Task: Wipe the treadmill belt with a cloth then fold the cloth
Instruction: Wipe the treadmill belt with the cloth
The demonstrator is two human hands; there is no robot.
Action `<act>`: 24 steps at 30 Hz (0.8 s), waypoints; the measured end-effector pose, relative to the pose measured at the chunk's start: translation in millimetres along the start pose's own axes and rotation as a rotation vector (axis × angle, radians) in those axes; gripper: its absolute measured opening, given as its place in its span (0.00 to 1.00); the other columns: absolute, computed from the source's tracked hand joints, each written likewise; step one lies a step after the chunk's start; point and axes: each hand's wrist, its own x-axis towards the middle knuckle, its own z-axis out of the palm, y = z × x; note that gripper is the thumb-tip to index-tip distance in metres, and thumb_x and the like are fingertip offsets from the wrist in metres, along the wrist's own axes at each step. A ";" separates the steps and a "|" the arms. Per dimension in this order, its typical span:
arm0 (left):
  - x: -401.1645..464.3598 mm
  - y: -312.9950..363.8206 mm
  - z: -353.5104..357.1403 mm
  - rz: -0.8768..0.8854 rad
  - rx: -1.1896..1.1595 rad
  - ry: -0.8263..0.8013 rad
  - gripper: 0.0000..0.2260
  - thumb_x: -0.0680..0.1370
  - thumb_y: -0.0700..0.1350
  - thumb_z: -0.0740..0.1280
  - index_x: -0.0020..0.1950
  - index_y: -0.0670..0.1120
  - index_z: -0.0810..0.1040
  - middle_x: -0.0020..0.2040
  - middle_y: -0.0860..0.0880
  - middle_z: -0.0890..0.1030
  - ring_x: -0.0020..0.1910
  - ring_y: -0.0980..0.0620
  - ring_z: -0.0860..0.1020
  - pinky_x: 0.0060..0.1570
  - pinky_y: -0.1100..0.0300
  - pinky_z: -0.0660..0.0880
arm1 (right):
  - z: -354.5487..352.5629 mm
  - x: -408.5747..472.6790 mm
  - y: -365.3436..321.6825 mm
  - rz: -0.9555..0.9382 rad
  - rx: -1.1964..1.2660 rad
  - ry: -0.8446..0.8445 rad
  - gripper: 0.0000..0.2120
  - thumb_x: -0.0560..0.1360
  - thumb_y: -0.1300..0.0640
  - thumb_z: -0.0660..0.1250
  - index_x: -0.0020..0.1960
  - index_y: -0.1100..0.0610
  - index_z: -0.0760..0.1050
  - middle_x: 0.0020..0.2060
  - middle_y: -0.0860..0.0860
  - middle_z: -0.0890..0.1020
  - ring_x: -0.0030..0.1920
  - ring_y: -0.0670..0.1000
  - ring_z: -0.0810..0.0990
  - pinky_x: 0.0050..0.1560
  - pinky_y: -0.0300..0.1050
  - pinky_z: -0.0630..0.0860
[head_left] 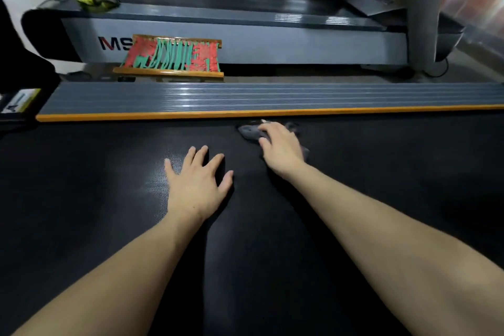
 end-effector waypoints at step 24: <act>5.3 -77.6 -10.5 -0.071 -0.029 0.083 0.21 0.83 0.59 0.54 0.74 0.57 0.71 0.79 0.54 0.65 0.81 0.52 0.56 0.78 0.38 0.51 | 60.3 7.5 -111.4 -0.161 0.114 0.079 0.11 0.79 0.50 0.63 0.56 0.48 0.82 0.58 0.48 0.80 0.59 0.55 0.77 0.62 0.53 0.72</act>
